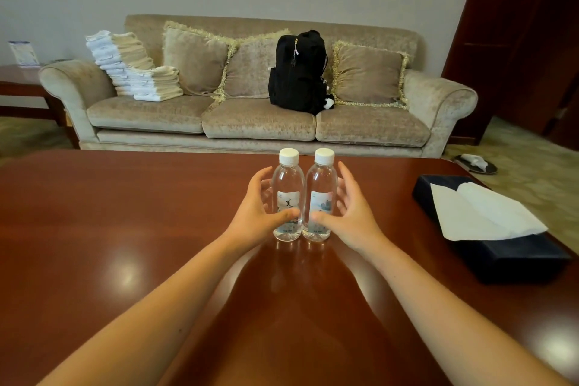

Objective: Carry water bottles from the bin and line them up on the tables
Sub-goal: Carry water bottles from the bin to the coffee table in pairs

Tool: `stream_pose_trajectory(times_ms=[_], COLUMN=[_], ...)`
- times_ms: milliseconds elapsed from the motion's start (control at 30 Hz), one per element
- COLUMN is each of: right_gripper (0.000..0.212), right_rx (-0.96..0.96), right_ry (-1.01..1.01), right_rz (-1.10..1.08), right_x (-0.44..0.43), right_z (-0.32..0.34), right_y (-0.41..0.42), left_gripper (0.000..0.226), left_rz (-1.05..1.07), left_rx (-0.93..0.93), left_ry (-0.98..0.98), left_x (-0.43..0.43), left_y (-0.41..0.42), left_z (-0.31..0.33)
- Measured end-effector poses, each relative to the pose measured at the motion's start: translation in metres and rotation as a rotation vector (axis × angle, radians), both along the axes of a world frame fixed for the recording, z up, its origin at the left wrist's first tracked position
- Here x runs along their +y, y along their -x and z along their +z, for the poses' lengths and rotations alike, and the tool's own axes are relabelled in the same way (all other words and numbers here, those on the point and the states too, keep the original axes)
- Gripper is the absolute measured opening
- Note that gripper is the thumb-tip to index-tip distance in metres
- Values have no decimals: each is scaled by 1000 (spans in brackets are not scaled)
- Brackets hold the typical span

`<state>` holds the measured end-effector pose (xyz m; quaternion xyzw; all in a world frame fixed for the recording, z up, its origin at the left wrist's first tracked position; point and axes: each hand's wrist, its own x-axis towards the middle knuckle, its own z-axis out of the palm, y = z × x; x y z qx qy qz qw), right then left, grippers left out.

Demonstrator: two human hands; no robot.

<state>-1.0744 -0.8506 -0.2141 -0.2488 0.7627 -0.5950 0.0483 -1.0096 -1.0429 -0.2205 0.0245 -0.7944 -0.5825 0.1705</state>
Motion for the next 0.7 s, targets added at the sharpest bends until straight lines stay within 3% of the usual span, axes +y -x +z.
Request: stream_pose_trajectory(times_ms=[100, 233, 400, 500, 700], right_gripper=[111, 98, 73, 65, 59], right_rx=[110, 232, 302, 316, 320], right_ry=[-147, -355, -797, -891, -949], right_rz=[-122, -191, -181, -172, -199], right_x=[3, 15, 32, 32, 30], right_z=[-17, -41, -59, -59, -60], right_y=[-26, -60, -85, -88, -87], left_gripper=[107, 99, 74, 66, 63], left_rz=[86, 184, 202, 177, 199], left_rx=[-22, -56, -145, -238, -273], left_ry=[52, 82, 674, 880, 920], left_x=[13, 29, 32, 31, 32], left_y=[-15, -49, -82, -85, -85], left_z=[-14, -38, -60, -61, -58])
